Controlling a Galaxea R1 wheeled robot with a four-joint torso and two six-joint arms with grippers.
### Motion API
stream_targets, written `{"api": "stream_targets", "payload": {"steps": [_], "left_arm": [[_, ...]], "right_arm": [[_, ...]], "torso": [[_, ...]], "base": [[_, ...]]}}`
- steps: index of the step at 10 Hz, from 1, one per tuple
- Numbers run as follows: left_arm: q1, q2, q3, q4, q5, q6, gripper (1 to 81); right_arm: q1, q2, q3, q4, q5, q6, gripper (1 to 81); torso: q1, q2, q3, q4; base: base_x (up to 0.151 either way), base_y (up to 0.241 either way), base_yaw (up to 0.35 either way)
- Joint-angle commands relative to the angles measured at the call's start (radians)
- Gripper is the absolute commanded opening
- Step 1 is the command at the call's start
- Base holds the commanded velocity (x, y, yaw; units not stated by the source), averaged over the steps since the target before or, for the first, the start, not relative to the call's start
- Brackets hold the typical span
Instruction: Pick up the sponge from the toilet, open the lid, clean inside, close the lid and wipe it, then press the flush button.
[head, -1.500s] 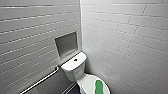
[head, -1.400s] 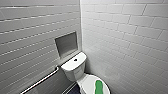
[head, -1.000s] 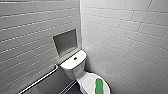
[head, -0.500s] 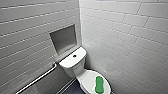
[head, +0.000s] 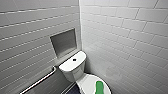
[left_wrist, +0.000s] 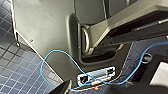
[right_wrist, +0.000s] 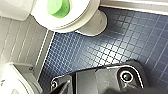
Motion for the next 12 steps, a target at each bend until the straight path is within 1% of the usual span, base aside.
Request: {"api": "stream_targets", "payload": {"steps": [1, 2, 3, 4, 5, 6, 8, 10, 11, 12], "left_arm": [[0.028, -0.004, 0.010, -0.008, 0.069, 0.007, 81.1], [0.034, -0.003, 0.010, -0.008, 0.069, 0.007, 81.1], [0.042, 0.002, 0.010, -0.007, 0.068, 0.007, 81.1], [0.048, 0.004, 0.010, -0.004, 0.068, 0.007, 81.1], [0.049, 0.007, 0.008, -0.004, 0.068, 0.007, 81.1], [0.049, 0.011, -0.004, -0.005, 0.068, 0.007, 81.1], [0.055, 0.034, -0.039, -0.002, 0.069, 0.007, 81.1], [0.057, 0.070, -0.093, 0.001, 0.072, 0.009, 81.1], [0.059, 0.077, -0.099, 0.001, 0.075, 0.009, 81.1], [0.066, 0.082, -0.099, 0.001, 0.077, 0.009, 81.1]], "right_arm": [[0.162, -0.062, 0.050, -0.005, -0.127, 0.012, 81.1], [0.196, -0.065, 0.066, -0.005, -0.141, 0.014, 81.1], [0.228, -0.066, 0.072, -0.002, -0.168, 0.014, 81.1], [0.259, -0.068, 0.075, 0.000, -0.174, 0.024, 81.1], [0.287, -0.068, 0.077, 0.002, -0.185, 0.028, 81.1], [0.313, -0.068, 0.078, 0.003, -0.194, 0.028, 81.1], [0.374, -0.065, 0.075, 0.008, -0.234, 0.028, 81.1], [0.420, -0.057, 0.054, 0.029, -0.266, 0.028, 81.1], [0.440, -0.050, 0.040, 0.035, -0.289, 0.028, 81.1], [0.454, -0.042, 0.031, 0.035, -0.294, 0.028, 81.1]], "torso": [[0.063, -0.098, -0.092, 0.000], [0.080, -0.126, -0.107, 0.000], [0.099, -0.156, -0.135, 0.000], [0.122, -0.192, -0.144, 0.000], [0.145, -0.228, -0.108, 0.000], [0.161, -0.250, -0.124, 0.000], [0.200, -0.312, -0.139, 0.000], [0.247, -0.386, -0.140, 0.000], [0.270, -0.425, -0.140, 0.000], [0.294, -0.463, -0.140, 0.000]], "base": [[0.000, 0.000, 0.000], [0.000, 0.000, 0.000], [0.000, 0.000, 0.000], [0.000, 0.000, 0.000], [0.000, 0.000, 0.000], [0.000, 0.000, 0.000], [0.000, 0.000, 0.000], [0.000, 0.000, 0.000], [0.000, 0.000, 0.000], [0.000, 0.000, 0.000]]}}
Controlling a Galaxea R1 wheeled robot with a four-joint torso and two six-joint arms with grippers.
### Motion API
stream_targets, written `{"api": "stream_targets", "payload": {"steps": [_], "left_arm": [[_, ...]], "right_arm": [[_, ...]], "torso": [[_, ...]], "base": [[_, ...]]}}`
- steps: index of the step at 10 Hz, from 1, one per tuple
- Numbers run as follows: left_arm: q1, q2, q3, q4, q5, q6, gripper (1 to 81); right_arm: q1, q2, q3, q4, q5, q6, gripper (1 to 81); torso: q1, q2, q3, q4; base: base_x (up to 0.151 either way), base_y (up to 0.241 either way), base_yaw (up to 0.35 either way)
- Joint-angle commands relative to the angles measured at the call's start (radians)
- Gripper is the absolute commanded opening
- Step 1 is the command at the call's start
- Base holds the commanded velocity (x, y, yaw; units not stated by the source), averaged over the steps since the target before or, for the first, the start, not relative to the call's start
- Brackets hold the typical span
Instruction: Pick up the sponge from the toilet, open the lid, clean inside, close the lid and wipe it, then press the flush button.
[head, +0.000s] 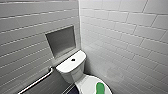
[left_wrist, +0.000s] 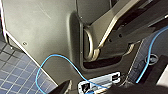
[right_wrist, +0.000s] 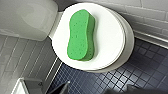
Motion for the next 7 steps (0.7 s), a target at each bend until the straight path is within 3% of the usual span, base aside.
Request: {"api": "stream_targets", "payload": {"steps": [1, 2, 7], "left_arm": [[0.026, 0.008, 0.002, 0.000, 0.091, 0.007, 81.1], [0.036, 0.015, 0.002, 0.003, 0.091, 0.007, 81.1], [0.079, 0.018, 0.002, 0.001, 0.091, 0.007, 81.1]], "right_arm": [[0.121, -0.026, -0.009, 0.023, -0.064, 0.002, 81.1], [0.130, -0.017, -0.016, 0.025, -0.066, 0.002, 81.1], [0.203, -0.012, -0.024, 0.028, -0.099, 0.014, 81.1]], "torso": [[0.064, -0.099, 0.000, 0.000], [0.087, -0.136, -0.073, 0.000], [0.191, -0.301, -0.216, 0.000]], "base": [[0.000, 0.000, 0.000], [0.000, 0.000, 0.000], [0.000, 0.000, 0.000]]}}
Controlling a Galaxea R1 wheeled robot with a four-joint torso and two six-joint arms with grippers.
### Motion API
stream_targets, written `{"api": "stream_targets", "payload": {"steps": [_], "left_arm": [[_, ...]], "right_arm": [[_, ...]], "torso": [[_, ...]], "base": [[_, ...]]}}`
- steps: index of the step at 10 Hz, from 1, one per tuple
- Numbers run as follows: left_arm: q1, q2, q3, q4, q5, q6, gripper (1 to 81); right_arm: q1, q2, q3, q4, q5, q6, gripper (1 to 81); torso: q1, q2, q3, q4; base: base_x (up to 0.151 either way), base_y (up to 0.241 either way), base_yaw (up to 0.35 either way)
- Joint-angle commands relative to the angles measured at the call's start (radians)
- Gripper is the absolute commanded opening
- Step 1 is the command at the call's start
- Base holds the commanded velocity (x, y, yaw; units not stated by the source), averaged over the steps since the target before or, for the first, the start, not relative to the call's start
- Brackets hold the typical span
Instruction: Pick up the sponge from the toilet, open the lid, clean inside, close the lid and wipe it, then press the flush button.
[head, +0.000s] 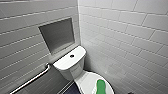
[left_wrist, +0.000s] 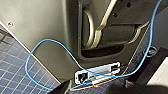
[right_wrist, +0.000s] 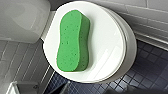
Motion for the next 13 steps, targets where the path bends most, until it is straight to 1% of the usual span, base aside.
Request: {"api": "stream_targets", "payload": {"steps": [1, 2, 3, 5, 7, 8, 10, 12, 13], "left_arm": [[0.046, 0.001, 0.009, 0.000, 0.083, 0.006, 81.1], [0.049, 0.001, 0.009, 0.000, 0.082, 0.006, 81.1], [0.049, 0.001, 0.009, -0.002, 0.080, 0.006, 81.1], [0.051, 0.001, 0.009, -0.004, 0.077, 0.006, 81.1], [0.054, -0.001, 0.009, -0.005, 0.076, 0.006, 81.1], [0.055, -0.002, 0.009, -0.005, 0.074, 0.006, 81.1], [0.057, -0.002, 0.009, -0.004, 0.074, 0.006, 81.1], [0.057, 0.001, 0.009, -0.003, 0.073, 0.006, 81.1], [0.057, 0.001, 0.009, -0.004, 0.073, 0.006, 81.1]], "right_arm": [[0.139, -0.037, 0.011, 0.016, -0.071, 0.015, 81.1], [0.166, -0.031, 0.011, 0.016, -0.093, 0.018, 81.1], [0.185, -0.015, 0.011, 0.013, -0.105, 0.025, 81.1], [0.200, 0.047, -0.017, 0.010, -0.114, 0.025, 81.1], [0.205, 0.117, -0.092, 0.012, -0.142, 0.025, 81.1], [0.214, 0.139, -0.116, 0.013, -0.144, 0.025, 81.1], [0.237, 0.151, -0.125, 0.016, -0.163, 0.027, 81.1], [0.268, 0.141, -0.116, 0.016, -0.173, 0.028, 81.1], [0.282, 0.137, -0.113, 0.016, -0.176, 0.037, 81.1]], "torso": [[0.060, -0.093, -0.087, 0.000], [0.086, -0.134, -0.031, 0.000], [0.037, -0.055, -0.052, 0.000], [0.047, -0.068, -0.065, 0.000], [0.047, -0.064, -0.065, 0.000], [0.112, -0.164, -0.065, 0.000], [0.129, -0.191, -0.065, 0.000], [0.172, -0.260, -0.065, 0.000], [0.129, -0.194, -0.087, 0.000]], "base": [[0.000, 0.000, 0.000], [0.000, 0.000, 0.000], [0.000, 0.000, 0.000], [0.000, 0.000, 0.000], [0.000, 0.000, 0.000], [0.000, 0.000, 0.000], [0.000, 0.000, 0.000], [0.000, 0.000, 0.000], [0.000, 0.000, 0.000]]}}
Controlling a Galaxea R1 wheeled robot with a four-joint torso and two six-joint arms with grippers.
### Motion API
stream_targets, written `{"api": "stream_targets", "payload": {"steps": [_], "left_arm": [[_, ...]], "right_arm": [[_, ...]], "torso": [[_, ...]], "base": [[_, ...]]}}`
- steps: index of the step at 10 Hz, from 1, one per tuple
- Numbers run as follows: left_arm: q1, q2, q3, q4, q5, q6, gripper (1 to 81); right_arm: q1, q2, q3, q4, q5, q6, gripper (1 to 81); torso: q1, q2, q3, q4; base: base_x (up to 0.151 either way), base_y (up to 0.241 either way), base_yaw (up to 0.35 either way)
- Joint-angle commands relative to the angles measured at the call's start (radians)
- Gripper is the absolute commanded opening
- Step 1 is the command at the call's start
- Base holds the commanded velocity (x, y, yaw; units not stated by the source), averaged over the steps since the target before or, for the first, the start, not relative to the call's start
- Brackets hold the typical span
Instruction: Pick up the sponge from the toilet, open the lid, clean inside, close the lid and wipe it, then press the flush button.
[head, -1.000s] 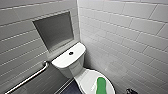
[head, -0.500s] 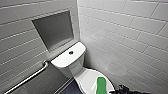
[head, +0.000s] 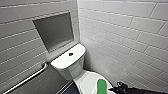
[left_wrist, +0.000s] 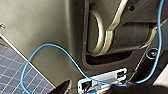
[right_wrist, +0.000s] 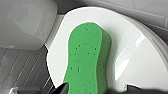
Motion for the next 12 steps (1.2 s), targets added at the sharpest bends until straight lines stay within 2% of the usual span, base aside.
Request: {"api": "stream_targets", "payload": {"steps": [1, 3, 4, 6, 12], "left_arm": [[0.028, 0.000, 0.008, -0.005, 0.091, 0.006, 81.1], [0.028, 0.000, 0.008, -0.007, 0.091, 0.007, 81.1], [0.028, 0.000, 0.008, -0.007, 0.091, 0.007, 81.1], [0.028, 0.000, 0.008, -0.005, 0.091, 0.007, 81.1], [0.031, -0.002, 0.008, -0.010, 0.091, 0.007, 81.1]], "right_arm": [[0.140, -0.034, 0.036, 0.015, -0.053, 0.020, 81.1], [0.149, -0.029, 0.038, 0.016, -0.053, 0.020, 81.1], [0.157, -0.031, 0.038, 0.015, -0.053, 0.020, 81.1], [0.166, -0.029, 0.038, 0.015, -0.053, 0.020, 81.1], [0.180, 0.034, -0.005, 0.012, -0.055, 0.023, 81.1]], "torso": [[0.000, 0.000, -0.066, 0.000], [0.007, -0.015, -0.123, 0.000], [0.010, -0.018, -0.136, 0.000], [0.012, -0.018, -0.108, 0.000], [0.012, -0.018, -0.118, 0.000]], "base": [[0.000, 0.000, 0.000], [0.000, 0.000, 0.000], [0.000, 0.000, 0.000], [0.000, 0.000, 0.000], [0.000, 0.000, 0.000]]}}
